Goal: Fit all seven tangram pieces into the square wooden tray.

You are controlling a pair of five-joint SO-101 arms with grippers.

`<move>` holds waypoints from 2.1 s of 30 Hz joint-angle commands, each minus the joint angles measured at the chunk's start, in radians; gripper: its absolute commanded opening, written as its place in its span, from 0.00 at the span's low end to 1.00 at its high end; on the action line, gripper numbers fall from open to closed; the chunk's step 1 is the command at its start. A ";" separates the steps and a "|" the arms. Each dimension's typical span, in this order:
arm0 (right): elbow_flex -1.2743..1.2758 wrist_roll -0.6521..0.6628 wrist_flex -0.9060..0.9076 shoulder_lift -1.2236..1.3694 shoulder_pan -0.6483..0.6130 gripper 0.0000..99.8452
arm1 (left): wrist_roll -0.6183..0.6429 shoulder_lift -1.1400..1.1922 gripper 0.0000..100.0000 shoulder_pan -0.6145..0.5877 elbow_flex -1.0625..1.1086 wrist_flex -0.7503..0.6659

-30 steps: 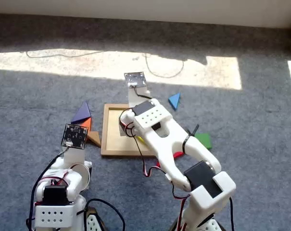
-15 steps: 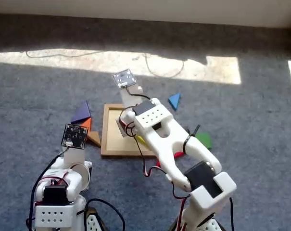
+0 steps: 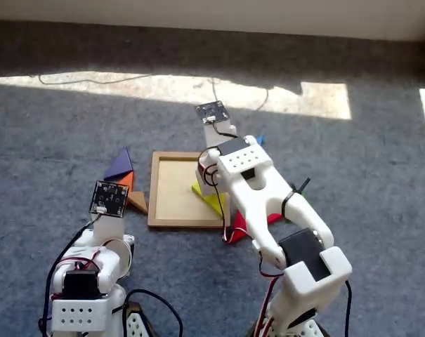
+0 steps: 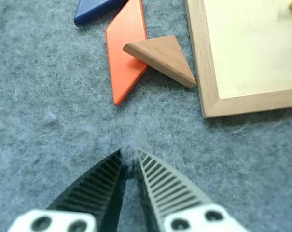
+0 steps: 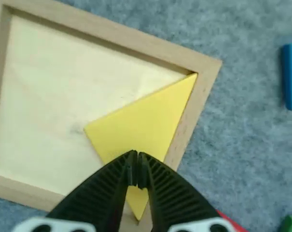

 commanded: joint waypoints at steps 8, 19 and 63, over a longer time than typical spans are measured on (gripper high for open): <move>-0.007 0.012 0.193 -0.318 0.090 0.02 | -0.005 -0.007 0.01 0.004 0.021 0.003; 0.076 -0.235 0.263 -0.564 0.131 0.02 | -0.005 -0.007 0.01 0.004 0.021 0.003; 0.272 -0.911 0.056 -0.185 0.061 0.35 | -0.005 -0.007 0.01 0.004 0.021 0.003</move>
